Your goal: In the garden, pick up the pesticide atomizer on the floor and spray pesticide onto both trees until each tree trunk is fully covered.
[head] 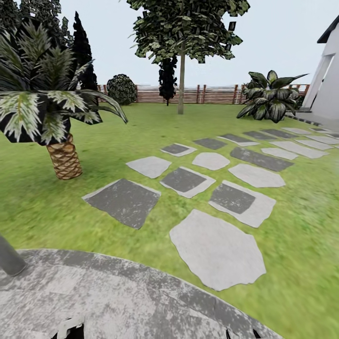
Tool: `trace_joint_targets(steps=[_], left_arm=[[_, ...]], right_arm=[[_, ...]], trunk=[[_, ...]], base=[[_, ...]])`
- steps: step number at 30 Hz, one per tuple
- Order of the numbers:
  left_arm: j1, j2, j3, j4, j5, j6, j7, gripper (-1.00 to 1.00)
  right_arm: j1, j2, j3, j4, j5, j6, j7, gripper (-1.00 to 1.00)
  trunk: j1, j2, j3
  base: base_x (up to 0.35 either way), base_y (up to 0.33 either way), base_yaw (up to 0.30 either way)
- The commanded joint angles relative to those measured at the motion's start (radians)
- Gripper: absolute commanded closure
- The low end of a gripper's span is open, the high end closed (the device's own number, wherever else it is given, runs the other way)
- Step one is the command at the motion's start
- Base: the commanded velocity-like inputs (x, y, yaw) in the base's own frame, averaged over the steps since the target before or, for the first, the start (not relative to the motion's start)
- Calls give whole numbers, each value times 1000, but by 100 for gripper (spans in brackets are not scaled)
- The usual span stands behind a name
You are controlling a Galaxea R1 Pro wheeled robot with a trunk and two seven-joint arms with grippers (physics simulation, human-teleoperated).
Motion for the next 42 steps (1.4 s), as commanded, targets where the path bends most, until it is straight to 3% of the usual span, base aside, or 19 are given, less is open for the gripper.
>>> trace_joint_targets(steps=[1, 42], left_arm=[[0, 0, 0, 0, 0, 0, 1, 100], [0, 0, -1, -1, 0, 0, 0, 100]], right_arm=[[0, 0, 0, 0, 0, 0, 0, -100], [0, 0, -1, 0, 0, 0, 0, -100]], trunk=[[0, 0, 0], [0, 0, 0]], base=[[340, 0, 0], [340, 0, 0]])
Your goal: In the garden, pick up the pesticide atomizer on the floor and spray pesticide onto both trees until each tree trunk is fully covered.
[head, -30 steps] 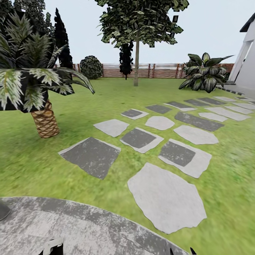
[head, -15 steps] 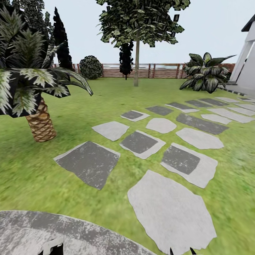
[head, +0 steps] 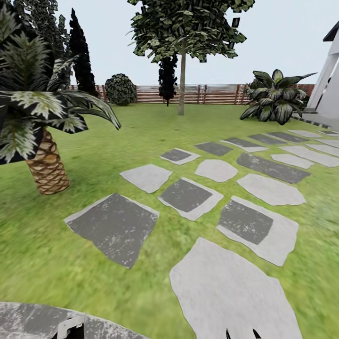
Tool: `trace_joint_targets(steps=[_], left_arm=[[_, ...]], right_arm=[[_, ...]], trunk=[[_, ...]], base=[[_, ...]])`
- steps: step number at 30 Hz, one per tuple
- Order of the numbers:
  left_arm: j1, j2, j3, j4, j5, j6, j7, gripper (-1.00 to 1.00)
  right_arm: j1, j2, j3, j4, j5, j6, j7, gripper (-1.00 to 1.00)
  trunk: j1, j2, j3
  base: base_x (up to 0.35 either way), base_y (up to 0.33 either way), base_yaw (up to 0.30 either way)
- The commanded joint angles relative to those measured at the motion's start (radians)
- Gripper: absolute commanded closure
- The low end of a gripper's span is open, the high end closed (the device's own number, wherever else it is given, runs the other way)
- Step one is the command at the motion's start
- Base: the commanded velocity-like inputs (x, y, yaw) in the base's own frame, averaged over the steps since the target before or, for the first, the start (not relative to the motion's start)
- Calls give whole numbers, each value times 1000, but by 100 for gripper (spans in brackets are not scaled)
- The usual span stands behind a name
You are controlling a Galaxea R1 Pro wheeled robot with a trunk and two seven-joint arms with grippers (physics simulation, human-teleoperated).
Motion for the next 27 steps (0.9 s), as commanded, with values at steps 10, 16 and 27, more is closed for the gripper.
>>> trace_joint_targets(steps=[10, 16, 27], left_arm=[[0, 0, 0, -1, 0, 0, 0, 100], [0, 0, 0, -1, 0, 0, 1, 100], [0, 0, 0, -1, -1, 0, 0, 100]], right_arm=[[0, 0, 0, 0, 0, 0, 0, -100], [0, 0, 0, 0, 0, 0, 0, -100], [0, 0, 0, 0, 0, 0, 0, -100]], trunk=[[0, 0, 0], [0, 0, 0], [0, 0, 0]], base=[[340, 0, 0], [340, 0, 0], [340, 0, 0]])
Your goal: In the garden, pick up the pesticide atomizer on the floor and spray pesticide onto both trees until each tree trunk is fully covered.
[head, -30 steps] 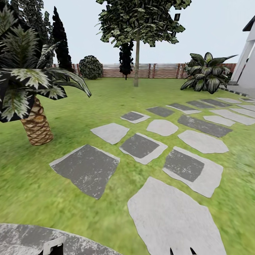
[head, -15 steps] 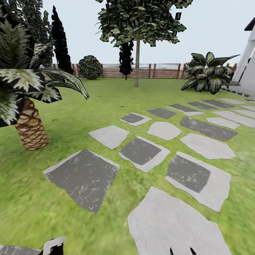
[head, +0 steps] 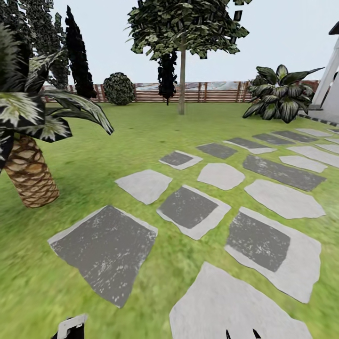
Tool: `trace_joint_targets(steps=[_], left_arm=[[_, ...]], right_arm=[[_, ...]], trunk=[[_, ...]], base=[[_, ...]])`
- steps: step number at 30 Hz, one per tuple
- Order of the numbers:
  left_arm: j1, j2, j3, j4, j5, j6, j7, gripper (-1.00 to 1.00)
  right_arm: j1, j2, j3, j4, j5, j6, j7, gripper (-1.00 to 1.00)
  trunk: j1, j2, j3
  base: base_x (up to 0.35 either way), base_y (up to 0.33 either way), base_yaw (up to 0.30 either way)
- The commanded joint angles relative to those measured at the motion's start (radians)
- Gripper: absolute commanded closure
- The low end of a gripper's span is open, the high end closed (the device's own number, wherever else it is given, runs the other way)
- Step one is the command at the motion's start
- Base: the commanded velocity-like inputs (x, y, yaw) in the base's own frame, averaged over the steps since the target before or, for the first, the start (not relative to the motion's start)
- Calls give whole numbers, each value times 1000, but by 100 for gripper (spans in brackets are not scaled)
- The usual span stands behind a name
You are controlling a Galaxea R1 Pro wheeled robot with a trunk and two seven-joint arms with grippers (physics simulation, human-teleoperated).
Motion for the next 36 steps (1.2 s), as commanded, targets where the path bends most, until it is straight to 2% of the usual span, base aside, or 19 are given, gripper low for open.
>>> trace_joint_targets(steps=[1, 36], left_arm=[[0, 0, 0, 0, 0, -1, 0, 100], [0, 0, 0, -1, 1, 0, 0, 100]], right_arm=[[0, 0, 0, 0, 0, 0, 0, -100], [0, 0, 0, 0, 0, 0, 0, -100]], trunk=[[0, 0, 0], [0, 0, 0]], base=[[340, 0, 0], [340, 0, 0]])
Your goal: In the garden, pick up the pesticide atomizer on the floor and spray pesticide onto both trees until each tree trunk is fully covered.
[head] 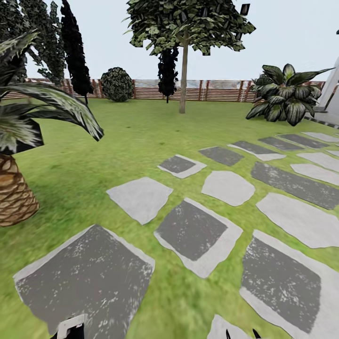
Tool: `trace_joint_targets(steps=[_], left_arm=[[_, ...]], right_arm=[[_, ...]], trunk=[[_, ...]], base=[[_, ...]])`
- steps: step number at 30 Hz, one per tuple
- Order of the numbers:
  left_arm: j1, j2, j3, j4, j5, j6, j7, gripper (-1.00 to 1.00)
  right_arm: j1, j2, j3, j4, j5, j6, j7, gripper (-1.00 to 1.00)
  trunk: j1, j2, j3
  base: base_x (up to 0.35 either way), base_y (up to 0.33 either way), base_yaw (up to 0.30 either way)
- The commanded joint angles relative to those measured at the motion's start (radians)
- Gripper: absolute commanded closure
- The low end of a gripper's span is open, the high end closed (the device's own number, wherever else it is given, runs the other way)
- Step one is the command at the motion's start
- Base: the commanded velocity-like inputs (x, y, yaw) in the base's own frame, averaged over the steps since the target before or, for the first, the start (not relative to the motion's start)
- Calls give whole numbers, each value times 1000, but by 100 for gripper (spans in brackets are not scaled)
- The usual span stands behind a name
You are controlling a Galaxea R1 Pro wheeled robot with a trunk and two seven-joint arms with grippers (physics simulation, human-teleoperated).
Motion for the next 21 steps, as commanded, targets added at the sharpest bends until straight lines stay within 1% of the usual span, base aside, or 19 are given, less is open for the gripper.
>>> trace_joint_targets(steps=[1, 21], left_arm=[[0, 0, 0, 0, 0, 0, 0, 100], [0, 0, 0, 0, 0, -1, -1, 100]], right_arm=[[0, 0, 0, 0, 0, 0, 0, -100], [0, 0, 0, 0, 0, 0, 0, -100]], trunk=[[0, 0, 0], [0, 0, 0]], base=[[340, 0, 0], [340, 0, 0]])
